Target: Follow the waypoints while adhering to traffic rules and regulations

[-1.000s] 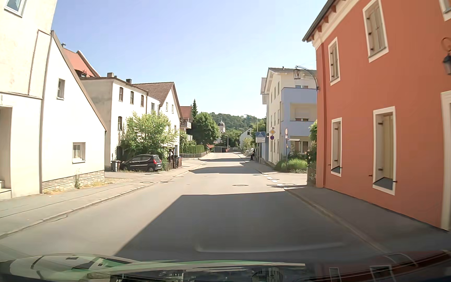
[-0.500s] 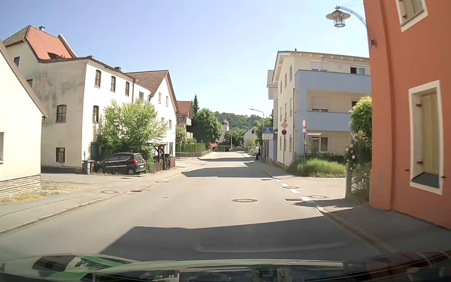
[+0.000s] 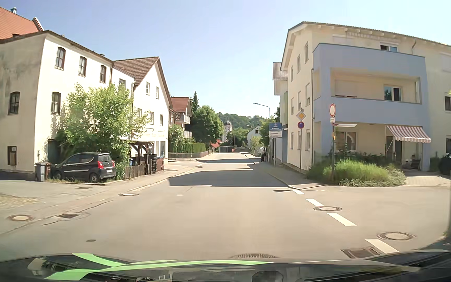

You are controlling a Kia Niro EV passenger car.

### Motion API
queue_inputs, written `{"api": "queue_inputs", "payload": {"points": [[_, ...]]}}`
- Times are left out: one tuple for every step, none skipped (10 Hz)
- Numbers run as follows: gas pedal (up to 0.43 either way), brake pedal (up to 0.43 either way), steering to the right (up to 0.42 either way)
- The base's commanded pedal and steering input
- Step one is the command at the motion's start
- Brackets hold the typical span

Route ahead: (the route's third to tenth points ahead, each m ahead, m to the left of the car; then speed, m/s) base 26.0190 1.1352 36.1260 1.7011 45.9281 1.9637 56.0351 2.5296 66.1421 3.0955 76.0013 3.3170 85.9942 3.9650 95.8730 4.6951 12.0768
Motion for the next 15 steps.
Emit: {"api": "queue_inputs", "payload": {"points": [[0.098,0.0,-0.009],[0.087,0.0,-0.009],[0.098,0.0,-0.009],[0.098,0.0,-0.009],[0.098,0.0,-0.009],[0.098,0.0,-0.009],[0.098,0.0,-0.009],[0.079,0.0,-0.009],[0.079,0.0,-0.007],[0.087,0.0,-0.003],[0.098,0.0,0.001],[0.098,0.0,0.001],[0.098,0.0,0.002],[0.098,0.0,0.002],[0.098,0.0,0.001]]}}
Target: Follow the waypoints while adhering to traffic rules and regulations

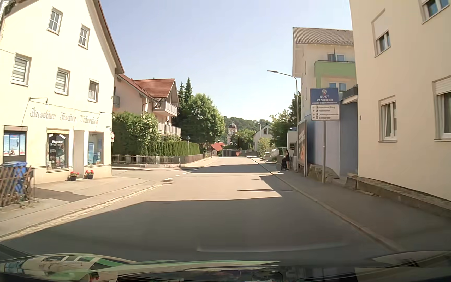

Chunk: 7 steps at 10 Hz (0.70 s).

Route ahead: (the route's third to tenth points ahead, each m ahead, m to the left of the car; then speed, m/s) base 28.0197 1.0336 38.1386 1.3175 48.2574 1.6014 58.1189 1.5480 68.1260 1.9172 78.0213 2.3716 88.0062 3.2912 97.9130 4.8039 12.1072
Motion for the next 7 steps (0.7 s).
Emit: {"api": "queue_inputs", "payload": {"points": [[0.098,0.0,0.001],[0.098,0.0,0.001],[0.098,0.0,0.002],[0.118,0.0,0.002],[0.118,0.0,0.002],[0.098,0.0,0.002],[0.098,0.0,0.002]]}}
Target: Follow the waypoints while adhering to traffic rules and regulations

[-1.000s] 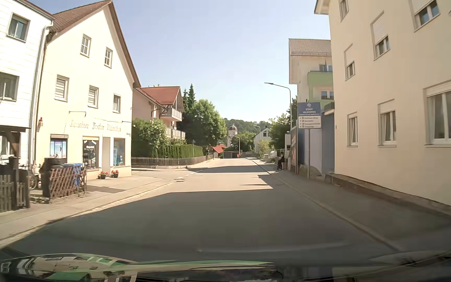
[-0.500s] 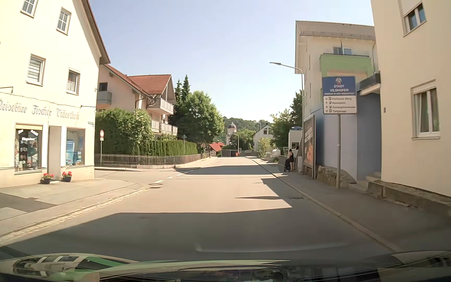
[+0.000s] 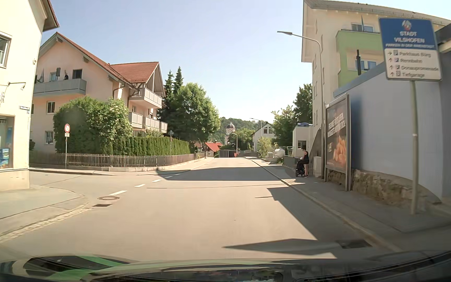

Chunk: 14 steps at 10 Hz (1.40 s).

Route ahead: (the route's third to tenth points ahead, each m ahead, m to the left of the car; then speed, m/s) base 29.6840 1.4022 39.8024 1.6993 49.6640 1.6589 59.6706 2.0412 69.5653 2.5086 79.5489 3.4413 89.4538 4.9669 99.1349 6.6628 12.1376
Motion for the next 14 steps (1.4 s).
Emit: {"api": "queue_inputs", "payload": {"points": [[0.098,0.0,0.002],[0.098,0.0,0.002],[0.098,0.0,0.002],[0.11,0.0,0.002],[0.118,0.0,0.002],[0.13,0.0,0.001],[0.13,0.0,0.001],[0.13,0.0,0.001],[0.138,0.0,0.001],[0.138,0.0,0.001],[0.13,0.0,0.002],[0.11,0.0,0.002],[0.098,0.0,0.002],[0.098,0.0,0.002]]}}
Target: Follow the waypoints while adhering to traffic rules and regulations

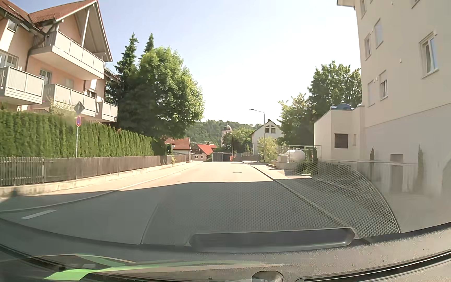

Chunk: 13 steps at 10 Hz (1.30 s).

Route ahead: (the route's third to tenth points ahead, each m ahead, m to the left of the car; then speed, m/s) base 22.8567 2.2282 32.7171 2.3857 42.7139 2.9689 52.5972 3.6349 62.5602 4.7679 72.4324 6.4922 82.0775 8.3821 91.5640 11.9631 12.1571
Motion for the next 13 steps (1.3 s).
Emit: {"api": "queue_inputs", "payload": {"points": [[0.098,0.0,0.001],[0.098,0.0,0.0],[0.11,0.0,-0.001],[0.118,0.0,-0.002],[0.13,0.0,-0.002],[0.13,0.0,-0.003],[0.13,0.0,-0.004],[0.13,0.0,-0.004],[0.118,0.0,-0.005],[0.098,0.0,-0.005],[0.098,0.0,-0.005],[0.098,0.0,-0.006],[0.098,0.0,-0.008]]}}
